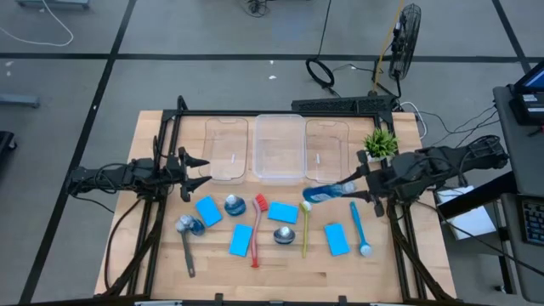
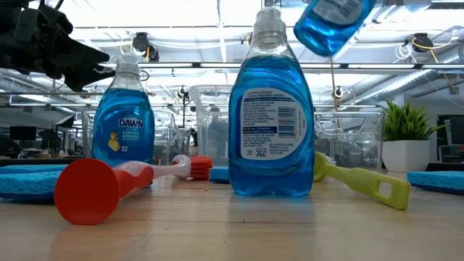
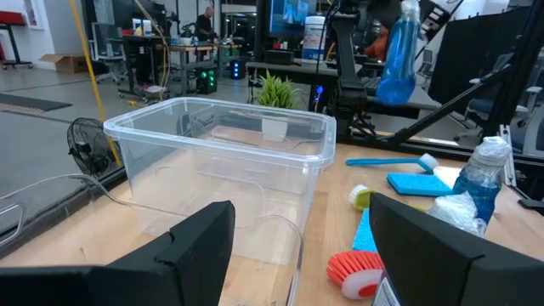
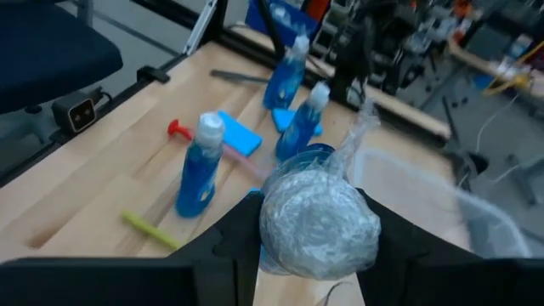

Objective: Pick & Place Kitchen Sink Supplies
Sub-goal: Put the dishwashing liquid into the right transparent bin

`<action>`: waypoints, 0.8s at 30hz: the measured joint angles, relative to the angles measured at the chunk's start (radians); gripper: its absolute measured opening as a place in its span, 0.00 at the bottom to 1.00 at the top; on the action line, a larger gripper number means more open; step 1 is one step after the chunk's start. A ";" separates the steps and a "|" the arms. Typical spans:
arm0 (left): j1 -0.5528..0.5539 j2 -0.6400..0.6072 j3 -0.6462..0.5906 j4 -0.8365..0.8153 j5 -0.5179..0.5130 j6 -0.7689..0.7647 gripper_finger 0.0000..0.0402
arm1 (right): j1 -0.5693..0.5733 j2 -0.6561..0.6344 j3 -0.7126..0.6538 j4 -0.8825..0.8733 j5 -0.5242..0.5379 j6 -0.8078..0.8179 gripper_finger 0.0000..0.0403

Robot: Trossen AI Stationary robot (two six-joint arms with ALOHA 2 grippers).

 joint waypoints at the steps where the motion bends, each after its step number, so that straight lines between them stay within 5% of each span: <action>1: 0.000 0.000 0.000 0.000 0.000 0.000 0.67 | 0.000 -0.001 0.000 0.006 0.000 -0.006 0.33; 9: 0.000 0.000 0.000 0.000 0.000 0.000 0.68 | 0.000 -0.001 0.000 0.008 0.019 0.057 0.32; 24: 0.000 0.000 0.000 0.000 0.000 0.003 0.67 | 0.000 -0.044 0.053 -0.237 0.476 0.563 0.32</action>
